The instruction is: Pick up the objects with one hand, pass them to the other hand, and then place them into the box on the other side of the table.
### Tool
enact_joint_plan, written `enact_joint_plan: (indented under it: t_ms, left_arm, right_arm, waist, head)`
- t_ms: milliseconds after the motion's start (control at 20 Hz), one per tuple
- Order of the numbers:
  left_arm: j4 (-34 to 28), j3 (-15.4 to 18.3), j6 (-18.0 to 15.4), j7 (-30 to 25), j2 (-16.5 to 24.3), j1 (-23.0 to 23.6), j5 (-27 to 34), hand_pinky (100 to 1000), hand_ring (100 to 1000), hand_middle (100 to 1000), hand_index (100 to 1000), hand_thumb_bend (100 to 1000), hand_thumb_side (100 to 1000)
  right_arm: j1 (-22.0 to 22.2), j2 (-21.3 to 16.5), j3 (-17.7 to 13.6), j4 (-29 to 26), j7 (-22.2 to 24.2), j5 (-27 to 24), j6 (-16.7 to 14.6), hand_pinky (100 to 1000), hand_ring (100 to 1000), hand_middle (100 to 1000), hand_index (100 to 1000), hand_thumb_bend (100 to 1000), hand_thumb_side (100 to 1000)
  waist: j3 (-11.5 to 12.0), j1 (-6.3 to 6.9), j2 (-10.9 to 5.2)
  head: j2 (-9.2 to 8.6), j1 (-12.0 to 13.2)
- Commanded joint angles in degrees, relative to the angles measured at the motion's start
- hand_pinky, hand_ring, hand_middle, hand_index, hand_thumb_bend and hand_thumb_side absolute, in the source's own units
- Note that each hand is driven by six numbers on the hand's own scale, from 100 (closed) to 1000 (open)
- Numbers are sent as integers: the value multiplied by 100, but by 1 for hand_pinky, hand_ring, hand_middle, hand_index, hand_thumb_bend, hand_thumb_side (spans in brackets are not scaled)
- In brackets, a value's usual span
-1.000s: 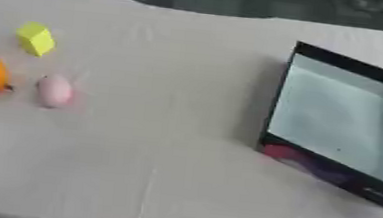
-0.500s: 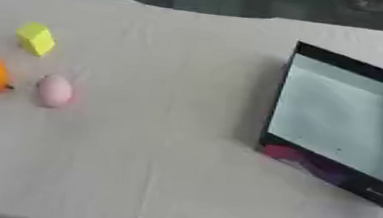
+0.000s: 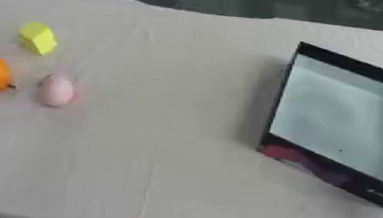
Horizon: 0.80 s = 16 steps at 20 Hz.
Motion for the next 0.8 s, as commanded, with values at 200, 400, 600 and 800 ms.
enact_joint_plan:
  t_ms: [200, 400, 600, 800]
  left_arm:
    - [15, 62, -507, -903, 326, -197, -622, 864, 802, 748, 825, 791, 264]
    - [154, 38, -698, -1360, 334, -165, -899, 863, 821, 768, 832, 793, 190]
    - [291, 11, -781, -1825, 301, -181, -1136, 851, 834, 783, 835, 762, 160]
    - [506, -46, -885, -2346, 228, -213, -1350, 851, 835, 784, 814, 745, 156]
  right_arm:
    - [-67, -239, -14, -43, 17, 15, 5, 1000, 1000, 1000, 1000, 100, 726]
    - [-60, -255, -16, -44, 16, 10, -4, 1000, 1000, 1000, 1000, 100, 726]
    - [-49, -250, -7, -37, 20, 3, -1, 1000, 1000, 1000, 1000, 100, 731]
    - [-34, -236, 4, -29, 25, 52, 3, 1000, 1000, 1000, 1000, 100, 732]
  waist:
    - [0, 11, -274]
    - [-12, 10, -275]
    - [-11, 10, -280]
    - [-9, 7, -284]
  head:
    - [34, 53]
    - [34, 70]
    - [34, 106]
    - [34, 153]
